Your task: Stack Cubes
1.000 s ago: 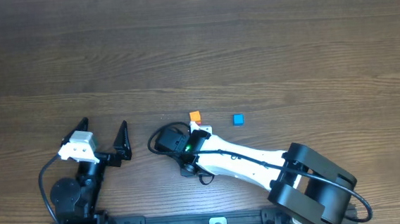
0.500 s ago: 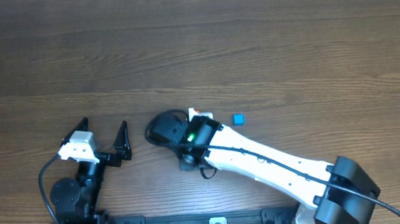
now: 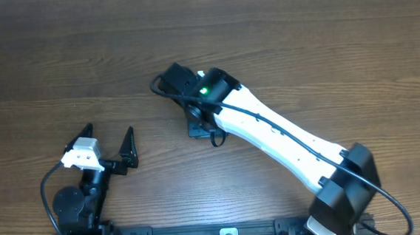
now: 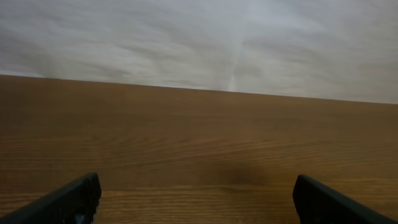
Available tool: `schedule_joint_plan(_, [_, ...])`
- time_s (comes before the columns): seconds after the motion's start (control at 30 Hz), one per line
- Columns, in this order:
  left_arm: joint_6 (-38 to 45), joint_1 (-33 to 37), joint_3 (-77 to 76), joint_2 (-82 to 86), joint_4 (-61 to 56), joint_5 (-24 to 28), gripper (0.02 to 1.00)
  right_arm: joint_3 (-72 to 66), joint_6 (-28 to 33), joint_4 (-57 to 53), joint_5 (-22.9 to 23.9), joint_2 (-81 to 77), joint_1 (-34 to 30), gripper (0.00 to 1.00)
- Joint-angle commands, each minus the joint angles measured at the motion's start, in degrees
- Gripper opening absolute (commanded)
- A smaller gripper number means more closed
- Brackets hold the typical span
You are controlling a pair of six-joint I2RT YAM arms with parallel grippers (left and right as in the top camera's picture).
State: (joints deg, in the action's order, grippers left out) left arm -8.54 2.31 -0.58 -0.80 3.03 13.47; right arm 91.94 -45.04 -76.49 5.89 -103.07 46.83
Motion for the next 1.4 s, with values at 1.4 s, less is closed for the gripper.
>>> schedule_joint_plan(1.4, [0.9,-0.2,0.2,0.5,0.2,-0.2,1.000,2.5,3.3,5.8,-0.5,-8.7,-2.6,0.012])
